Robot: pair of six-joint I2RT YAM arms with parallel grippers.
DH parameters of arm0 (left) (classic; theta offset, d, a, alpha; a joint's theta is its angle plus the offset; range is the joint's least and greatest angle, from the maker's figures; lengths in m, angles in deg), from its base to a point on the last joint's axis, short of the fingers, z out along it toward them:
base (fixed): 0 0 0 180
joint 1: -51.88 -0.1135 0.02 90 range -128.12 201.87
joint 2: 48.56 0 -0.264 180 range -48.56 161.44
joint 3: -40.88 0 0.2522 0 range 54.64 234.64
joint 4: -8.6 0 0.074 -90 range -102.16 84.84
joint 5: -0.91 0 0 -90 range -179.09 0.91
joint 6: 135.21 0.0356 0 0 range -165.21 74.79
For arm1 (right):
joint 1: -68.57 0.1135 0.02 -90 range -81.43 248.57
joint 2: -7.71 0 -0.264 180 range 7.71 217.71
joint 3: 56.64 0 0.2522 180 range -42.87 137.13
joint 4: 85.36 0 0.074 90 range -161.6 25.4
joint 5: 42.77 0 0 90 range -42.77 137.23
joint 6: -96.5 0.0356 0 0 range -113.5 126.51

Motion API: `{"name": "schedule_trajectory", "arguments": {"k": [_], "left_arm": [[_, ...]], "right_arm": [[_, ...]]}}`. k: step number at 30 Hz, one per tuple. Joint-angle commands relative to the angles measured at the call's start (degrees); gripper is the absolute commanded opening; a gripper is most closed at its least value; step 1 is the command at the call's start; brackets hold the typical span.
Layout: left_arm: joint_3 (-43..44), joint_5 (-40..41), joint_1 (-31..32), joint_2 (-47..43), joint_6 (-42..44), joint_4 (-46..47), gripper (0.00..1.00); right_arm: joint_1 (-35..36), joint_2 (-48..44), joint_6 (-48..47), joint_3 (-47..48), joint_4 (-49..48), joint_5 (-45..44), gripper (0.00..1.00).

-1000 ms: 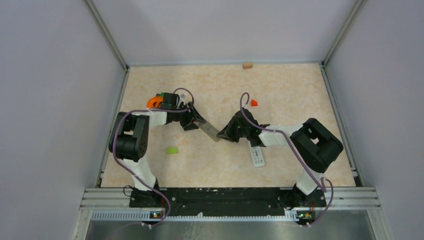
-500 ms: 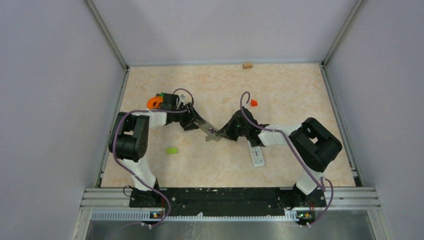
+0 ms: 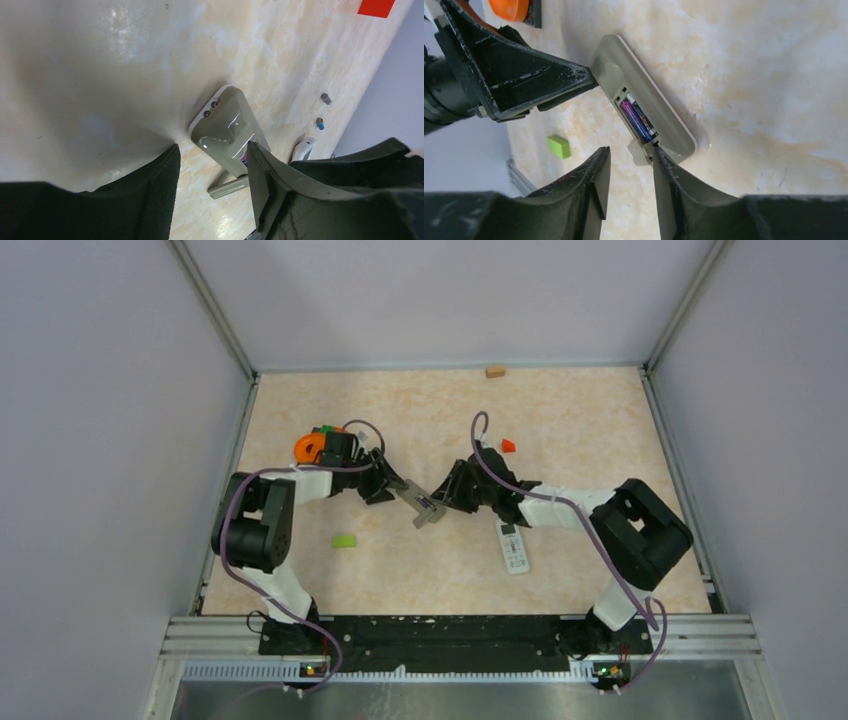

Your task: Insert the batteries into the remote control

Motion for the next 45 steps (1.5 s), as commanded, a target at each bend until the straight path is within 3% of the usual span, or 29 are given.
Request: {"name": "schedule_trajectory", "arguments": {"k": [1, 3, 9, 13, 16, 18, 19, 23, 25, 31, 45], "left_arm": [[-2.7, 7.6, -0.1, -4.2, 0.4, -2.6, 0.59], [-3.7, 8.9, -0.1, -6.3, -0.2, -2.5, 0.61], [-9.2, 11.2, -0.1, -12.6, -3.5, -0.8, 0.66], [-12.5, 9.8, 0.7, -15.3, -5.9, 0.1, 0.72], [-14.6, 10.2, 2.2, -18.1, -7.2, 0.4, 0.76], [-16.1, 11.0, 3.1, -20.0, -8.1, 0.6, 0.79], [-16.9, 11.0, 3.4, -20.9, -8.5, 0.7, 0.80], [-19.2, 9.4, 4.8, -22.9, -10.1, 3.0, 0.79], [-20.2, 8.8, 6.0, -23.1, -11.3, 4.3, 0.77], [-21.8, 7.1, 9.0, -20.4, -15.4, 9.4, 0.65], [-19.8, 9.7, 12.4, -14.9, -17.0, 10.3, 0.51]], "right_arm": [[1.2, -2.6, -23.6, 8.1, 9.7, -1.1, 0.44], [1.5, -1.7, -31.7, 10.7, 13.9, -0.5, 0.49], [3.4, 3.0, -48.5, 20.4, 27.8, 0.5, 0.50], [3.6, 2.3, -51.8, 20.8, 29.0, -0.2, 0.59], [3.6, 2.0, -52.4, 20.5, 28.7, 0.4, 0.74], [3.6, 2.6, -52.3, 20.9, 28.7, 1.7, 0.77], [3.6, 2.9, -52.0, 21.1, 28.6, 2.4, 0.75], [3.6, 5.7, -50.8, 23.5, 30.8, 5.8, 0.54], [3.6, 6.6, -50.5, 24.3, 31.5, 6.1, 0.49], [3.6, 7.0, -50.8, 24.9, 32.2, 6.1, 0.42], [3.6, 11.4, -52.8, 29.2, 32.3, 6.3, 0.33]]}}
